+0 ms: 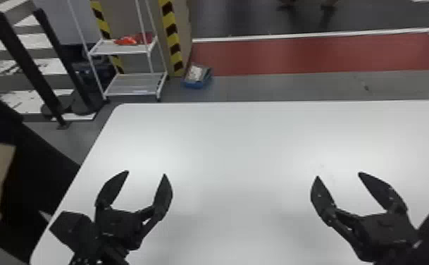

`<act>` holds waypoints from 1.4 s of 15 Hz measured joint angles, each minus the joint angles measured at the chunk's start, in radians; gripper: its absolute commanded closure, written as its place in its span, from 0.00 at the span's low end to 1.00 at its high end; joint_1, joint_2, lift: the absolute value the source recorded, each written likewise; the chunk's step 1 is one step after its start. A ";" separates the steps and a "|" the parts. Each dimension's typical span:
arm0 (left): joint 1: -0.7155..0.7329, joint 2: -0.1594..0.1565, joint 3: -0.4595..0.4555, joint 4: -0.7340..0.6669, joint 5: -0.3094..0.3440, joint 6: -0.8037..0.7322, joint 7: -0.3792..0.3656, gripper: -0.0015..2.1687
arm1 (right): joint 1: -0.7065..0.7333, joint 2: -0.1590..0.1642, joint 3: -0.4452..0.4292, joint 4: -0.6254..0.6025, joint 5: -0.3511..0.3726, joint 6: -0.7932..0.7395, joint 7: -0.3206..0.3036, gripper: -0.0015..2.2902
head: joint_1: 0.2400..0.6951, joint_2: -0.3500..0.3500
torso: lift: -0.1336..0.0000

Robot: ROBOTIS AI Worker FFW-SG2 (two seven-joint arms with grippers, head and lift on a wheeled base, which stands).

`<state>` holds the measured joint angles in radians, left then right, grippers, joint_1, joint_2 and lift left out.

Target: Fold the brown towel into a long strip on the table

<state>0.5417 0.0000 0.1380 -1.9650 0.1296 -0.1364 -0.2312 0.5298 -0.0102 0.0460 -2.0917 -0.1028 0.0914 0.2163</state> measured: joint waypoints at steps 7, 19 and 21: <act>0.001 0.000 0.000 0.000 -0.001 0.001 0.001 0.04 | -0.002 -0.002 0.000 0.004 0.000 0.000 0.000 0.04 | 1.00 0.70 | 0.08; 0.010 0.000 -0.001 -0.009 -0.001 0.001 0.001 0.04 | 0.002 -0.005 -0.001 0.003 -0.004 -0.003 0.000 0.04 | 1.00 0.70 | 0.08; 0.014 0.000 -0.002 -0.016 -0.002 0.001 0.001 0.04 | 0.003 -0.007 -0.001 0.001 -0.005 -0.003 0.000 0.04 | 1.00 0.69 | 0.08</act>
<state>0.5557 0.0000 0.1356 -1.9810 0.1276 -0.1357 -0.2301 0.5328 -0.0170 0.0446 -2.0911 -0.1076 0.0882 0.2163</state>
